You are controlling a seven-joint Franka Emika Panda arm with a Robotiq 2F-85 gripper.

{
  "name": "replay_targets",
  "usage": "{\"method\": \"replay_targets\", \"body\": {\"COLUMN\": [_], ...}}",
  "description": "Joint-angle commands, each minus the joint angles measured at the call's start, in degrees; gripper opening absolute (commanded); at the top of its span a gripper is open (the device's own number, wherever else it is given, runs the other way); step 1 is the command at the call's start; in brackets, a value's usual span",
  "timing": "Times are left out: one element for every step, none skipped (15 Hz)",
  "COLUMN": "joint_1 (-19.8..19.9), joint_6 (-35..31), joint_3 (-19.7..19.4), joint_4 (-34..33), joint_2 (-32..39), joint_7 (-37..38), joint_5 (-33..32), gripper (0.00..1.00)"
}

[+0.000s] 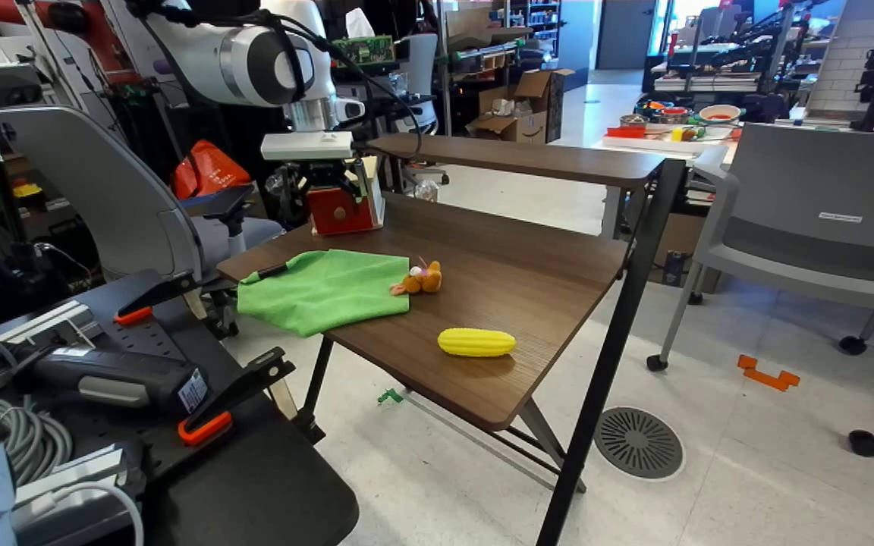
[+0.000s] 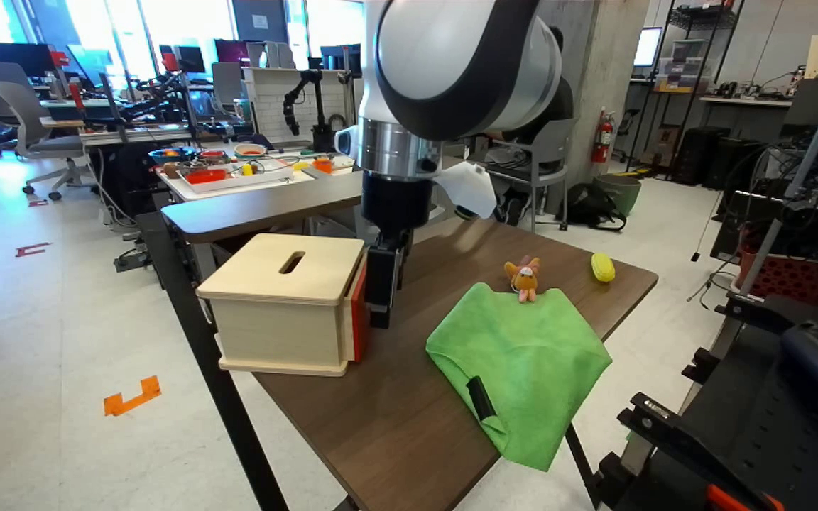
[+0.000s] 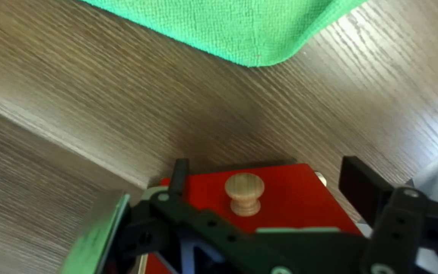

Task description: Open the drawer of the box.

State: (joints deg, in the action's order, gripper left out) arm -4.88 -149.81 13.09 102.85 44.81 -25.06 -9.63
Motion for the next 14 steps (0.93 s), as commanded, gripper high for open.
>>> {"method": "replay_targets", "body": {"joint_1": [0.04,0.14,0.24,0.3,0.37,0.46,0.38,0.33,0.32,0.32,0.38,0.33,0.3,0.37], "joint_6": [-1.89,-2.23,-2.79,-3.13,-3.71,-4.34,-4.46,-4.94,-5.07,-5.05,-5.08,-5.13,-5.27,-5.5], "joint_3": [0.51,0.7,0.91,1.05,1.17,1.29,1.25,1.19,1.15,1.13,1.16,1.08,0.91,0.68], "joint_4": [-2.59,-2.82,-2.95,-3.12,-3.25,-3.33,-3.42,-3.31,-3.23,-3.21,-3.16,-3.09,-2.86,-2.68], "joint_2": [2.38,2.69,2.9,3.11,3.29,3.47,3.57,3.59,3.6,3.58,3.55,3.46,3.14,2.77], "joint_7": [-1.34,-1.54,-1.82,-2.05,-2.2,-2.36,-2.47,-2.58,-2.74,-2.83,-2.88,-2.83,-2.68,-2.62], "joint_5": [-0.25,-0.18,-0.18,-0.2,-0.2,-0.21,-0.36,-0.51,-0.62,-0.66,-0.62,-0.65,-0.77,-0.97], "gripper": [1.0,1.0,1.0,0.75,0.74,0.66,0.58,0.49,0.42,0.34,0.27,0.2,0.12,0.06]}}
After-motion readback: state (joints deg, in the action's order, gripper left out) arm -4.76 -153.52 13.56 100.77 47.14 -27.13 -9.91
